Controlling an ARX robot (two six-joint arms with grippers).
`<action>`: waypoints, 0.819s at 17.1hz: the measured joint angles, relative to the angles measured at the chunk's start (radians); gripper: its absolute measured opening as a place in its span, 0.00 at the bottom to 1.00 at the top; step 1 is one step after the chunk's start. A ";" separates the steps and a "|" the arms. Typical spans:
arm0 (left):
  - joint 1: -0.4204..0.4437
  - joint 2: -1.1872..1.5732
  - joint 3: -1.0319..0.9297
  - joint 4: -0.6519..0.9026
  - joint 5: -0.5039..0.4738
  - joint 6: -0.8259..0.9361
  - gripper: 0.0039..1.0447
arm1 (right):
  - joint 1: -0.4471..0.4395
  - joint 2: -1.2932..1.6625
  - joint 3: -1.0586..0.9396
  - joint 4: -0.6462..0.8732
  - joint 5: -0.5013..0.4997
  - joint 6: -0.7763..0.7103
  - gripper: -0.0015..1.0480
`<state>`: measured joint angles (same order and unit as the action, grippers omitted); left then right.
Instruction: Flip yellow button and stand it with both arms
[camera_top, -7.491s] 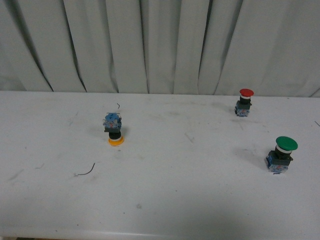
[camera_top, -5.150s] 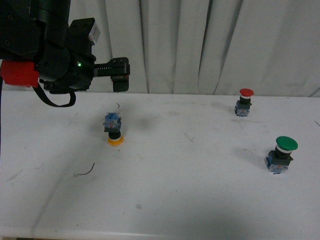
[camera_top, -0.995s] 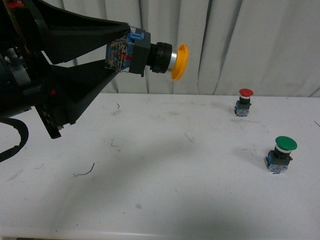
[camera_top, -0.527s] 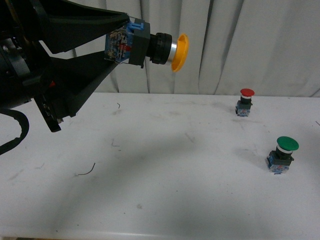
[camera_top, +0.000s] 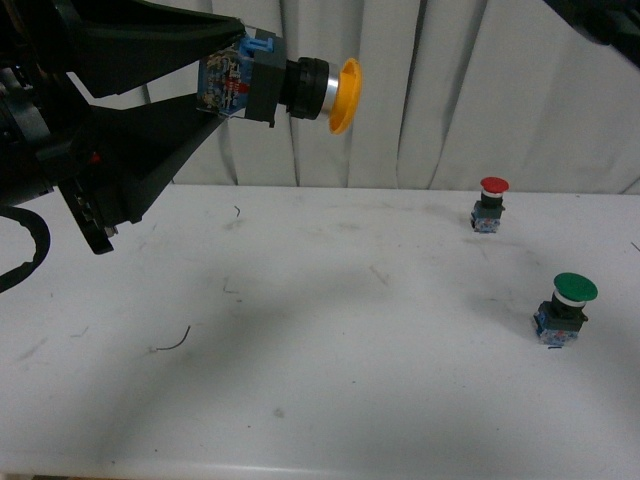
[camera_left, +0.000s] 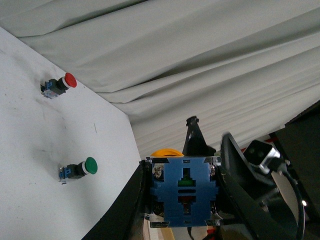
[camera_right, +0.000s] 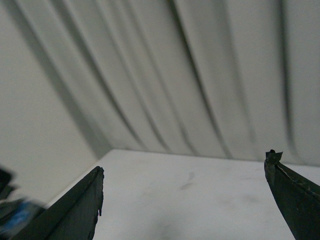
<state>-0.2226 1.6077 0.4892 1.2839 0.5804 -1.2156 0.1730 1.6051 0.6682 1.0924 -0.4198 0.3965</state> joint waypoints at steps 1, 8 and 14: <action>0.004 0.004 0.001 0.000 0.001 0.000 0.31 | 0.022 0.000 -0.040 0.060 -0.056 0.074 0.94; 0.012 0.010 0.002 -0.001 0.007 -0.001 0.31 | 0.136 0.060 -0.118 0.196 -0.233 0.655 0.94; 0.020 0.010 0.002 0.000 0.015 -0.007 0.31 | 0.135 0.137 -0.063 0.187 -0.183 0.769 0.94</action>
<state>-0.2024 1.6176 0.4908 1.2835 0.5953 -1.2228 0.3077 1.7416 0.6048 1.2797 -0.6029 1.1652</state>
